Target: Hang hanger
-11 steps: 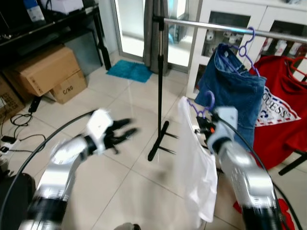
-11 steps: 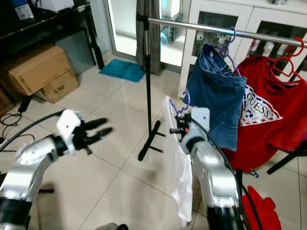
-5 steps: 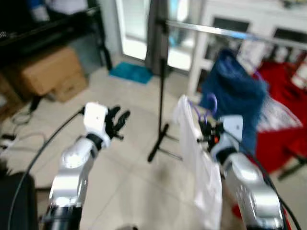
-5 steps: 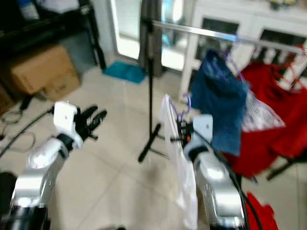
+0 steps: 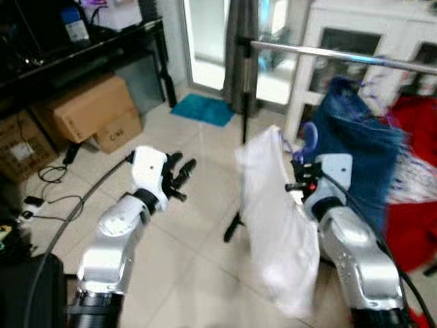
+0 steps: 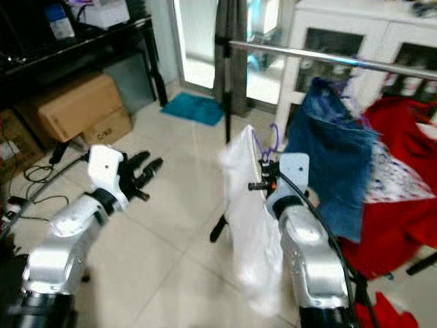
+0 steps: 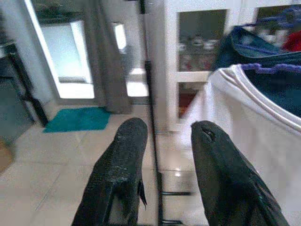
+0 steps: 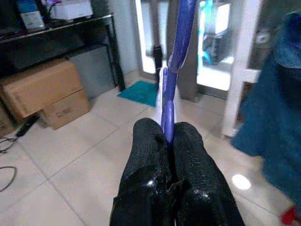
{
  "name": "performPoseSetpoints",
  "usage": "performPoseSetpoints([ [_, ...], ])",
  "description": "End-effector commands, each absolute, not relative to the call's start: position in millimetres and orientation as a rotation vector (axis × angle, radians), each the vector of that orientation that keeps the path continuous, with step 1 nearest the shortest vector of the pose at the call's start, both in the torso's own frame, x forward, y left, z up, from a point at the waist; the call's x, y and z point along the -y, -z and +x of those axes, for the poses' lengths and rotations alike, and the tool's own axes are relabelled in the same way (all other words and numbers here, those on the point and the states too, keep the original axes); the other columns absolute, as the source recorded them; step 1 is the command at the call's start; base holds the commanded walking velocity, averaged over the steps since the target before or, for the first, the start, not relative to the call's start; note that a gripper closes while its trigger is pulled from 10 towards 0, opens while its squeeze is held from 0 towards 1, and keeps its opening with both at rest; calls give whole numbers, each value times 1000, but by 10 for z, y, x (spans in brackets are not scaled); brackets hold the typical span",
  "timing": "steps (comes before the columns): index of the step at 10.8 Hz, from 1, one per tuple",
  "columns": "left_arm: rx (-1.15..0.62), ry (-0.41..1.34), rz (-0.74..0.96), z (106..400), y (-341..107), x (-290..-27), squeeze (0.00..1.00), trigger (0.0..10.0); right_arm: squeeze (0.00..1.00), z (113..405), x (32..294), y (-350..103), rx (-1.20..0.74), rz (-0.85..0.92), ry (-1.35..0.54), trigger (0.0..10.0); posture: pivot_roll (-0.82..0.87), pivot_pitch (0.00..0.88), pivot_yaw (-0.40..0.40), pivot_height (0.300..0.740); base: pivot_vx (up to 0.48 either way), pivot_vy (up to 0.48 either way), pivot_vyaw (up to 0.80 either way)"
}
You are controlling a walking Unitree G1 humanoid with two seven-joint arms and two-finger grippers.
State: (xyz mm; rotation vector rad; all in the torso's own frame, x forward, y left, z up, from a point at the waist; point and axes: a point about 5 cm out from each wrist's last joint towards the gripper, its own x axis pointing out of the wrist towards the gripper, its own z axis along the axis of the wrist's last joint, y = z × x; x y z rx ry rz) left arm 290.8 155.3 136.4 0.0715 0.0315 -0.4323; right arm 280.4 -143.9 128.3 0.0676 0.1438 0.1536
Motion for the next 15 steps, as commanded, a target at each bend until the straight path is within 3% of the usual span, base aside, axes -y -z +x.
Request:
performPoseSetpoints([
  [1,-34,413,71,2918,-1382,-1592,0,10000,0,2839,1366,-1387,-109,56,-187,10000,-110,0,56,740,405,0,0],
  [8,-41,425,81,2907,-1385,-1552,0,10000,0,2942,1376,-1494,-85,48,-173,10000,-100,0,44,740,409,0,0],
  [11,-44,434,83,2911,-1383,-1543,0,10000,0,2953,1383,-1464,-107,39,-163,10000,-103,0,48,740,407,0,-625],
  [15,-52,480,85,2904,-1369,-1495,0,10000,0,2949,1402,-1487,-94,18,-149,10000,-110,0,54,740,407,0,0],
])
